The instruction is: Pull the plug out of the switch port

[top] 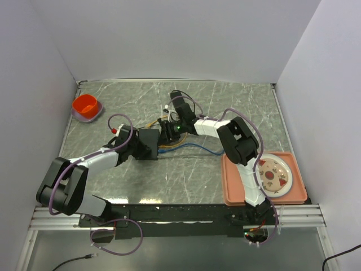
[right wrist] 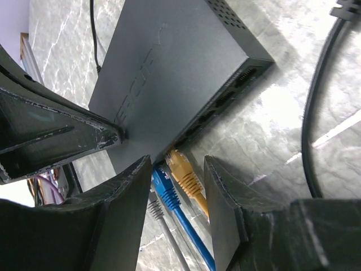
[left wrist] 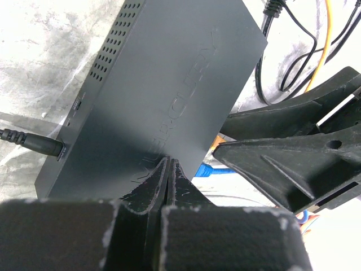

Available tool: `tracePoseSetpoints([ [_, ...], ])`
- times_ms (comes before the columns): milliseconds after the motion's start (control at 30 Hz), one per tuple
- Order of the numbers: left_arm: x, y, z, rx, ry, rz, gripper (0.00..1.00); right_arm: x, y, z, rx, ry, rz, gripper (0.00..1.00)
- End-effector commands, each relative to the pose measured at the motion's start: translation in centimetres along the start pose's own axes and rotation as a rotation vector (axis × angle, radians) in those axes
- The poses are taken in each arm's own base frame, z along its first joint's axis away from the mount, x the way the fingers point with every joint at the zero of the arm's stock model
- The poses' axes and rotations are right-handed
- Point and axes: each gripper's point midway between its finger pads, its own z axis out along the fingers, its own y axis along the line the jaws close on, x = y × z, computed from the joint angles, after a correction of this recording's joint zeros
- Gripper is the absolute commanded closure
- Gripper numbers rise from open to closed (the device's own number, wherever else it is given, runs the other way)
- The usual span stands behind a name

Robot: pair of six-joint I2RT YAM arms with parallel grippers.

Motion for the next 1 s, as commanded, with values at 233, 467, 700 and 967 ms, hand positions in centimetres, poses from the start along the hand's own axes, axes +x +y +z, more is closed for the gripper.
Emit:
tracePoseSetpoints([
  [233,-0.2,-1.0,0.1,0.021,0.008,-0.018,0.99,4.2,-2.2,1.6,0.063,0.128,0.060,0.58],
  [467,-0.2,-1.1,0.1,0.021,0.009,-0.015,0.99,4.2,-2.5,1.6,0.073,0.130,0.064,0.62],
  [700,-0.2,-1.0,0.2,0.018,0.008,-0.016,0.99,4.5,-2.9,1.7,0.084,0.139,0.071,0.66],
  [967,-0.1,-0.9,0.3,0.019,0.012,-0.015,0.99,4.7,-3.0,1.8,0.086,0.148,0.080,0.77],
])
